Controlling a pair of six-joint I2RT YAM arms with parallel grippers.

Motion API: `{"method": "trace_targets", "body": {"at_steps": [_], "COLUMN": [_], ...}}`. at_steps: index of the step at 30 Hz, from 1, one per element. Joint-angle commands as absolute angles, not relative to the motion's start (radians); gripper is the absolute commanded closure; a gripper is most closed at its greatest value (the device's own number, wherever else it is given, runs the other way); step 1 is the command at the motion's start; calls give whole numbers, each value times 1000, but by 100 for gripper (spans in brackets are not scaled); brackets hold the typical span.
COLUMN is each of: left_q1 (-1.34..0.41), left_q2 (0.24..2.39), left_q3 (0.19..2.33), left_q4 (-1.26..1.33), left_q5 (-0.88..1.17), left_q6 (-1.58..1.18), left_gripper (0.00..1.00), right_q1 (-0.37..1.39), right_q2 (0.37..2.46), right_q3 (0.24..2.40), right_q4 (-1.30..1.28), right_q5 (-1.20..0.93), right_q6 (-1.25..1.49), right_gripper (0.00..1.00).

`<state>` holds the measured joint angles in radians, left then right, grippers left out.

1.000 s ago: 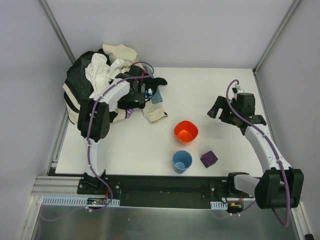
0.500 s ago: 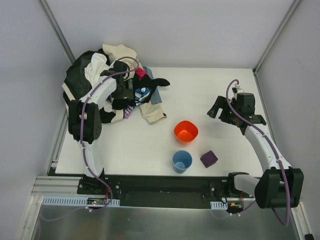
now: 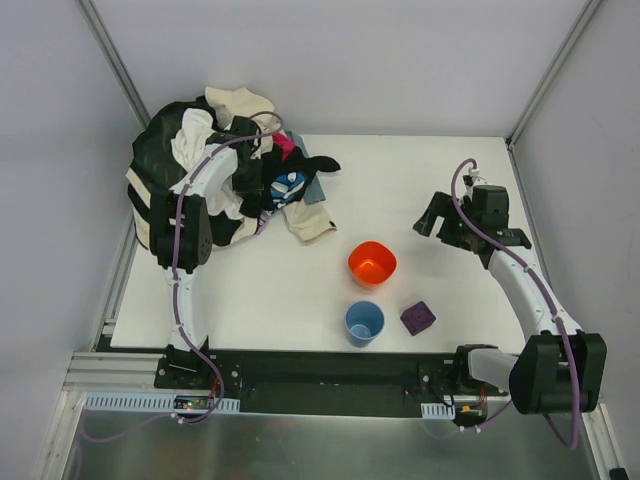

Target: Pick out a specific cloth from the pile

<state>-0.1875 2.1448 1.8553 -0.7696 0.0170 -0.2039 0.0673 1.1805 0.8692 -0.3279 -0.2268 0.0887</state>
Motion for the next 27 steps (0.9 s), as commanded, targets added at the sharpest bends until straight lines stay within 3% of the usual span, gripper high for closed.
{"method": "trace_targets", "body": {"at_steps": [1,3,13,20,23,27], "left_q1": [-173,-173,-114,81,147,178], "left_q2": [2134,2137,2100,2037,2011,1962], "left_q3": [1940,1994,2296,2361,2359,2319], "left_q4": [-689,-687,-684,-624,-603,-592], "left_q5": [207,262,420,449,384,149], "left_q6": [-172,-166,-212,-339,-390,-373], "left_gripper": [93,100,100,100,100,100], "right_q1": [81,90,199,316,360,420], "right_q2": [1178,1186,1241,1316,1354,1400], "right_q3": [894,902,977,1058,1095,1141], "right_q4": [-295,-288,-290,-290,-290,-285], "right_q5": [-256,-262,-241,-210,-196,-181], "right_q6": [94,103,132,155,164,181], "right_gripper": [4,4,4,4,4,4]}}
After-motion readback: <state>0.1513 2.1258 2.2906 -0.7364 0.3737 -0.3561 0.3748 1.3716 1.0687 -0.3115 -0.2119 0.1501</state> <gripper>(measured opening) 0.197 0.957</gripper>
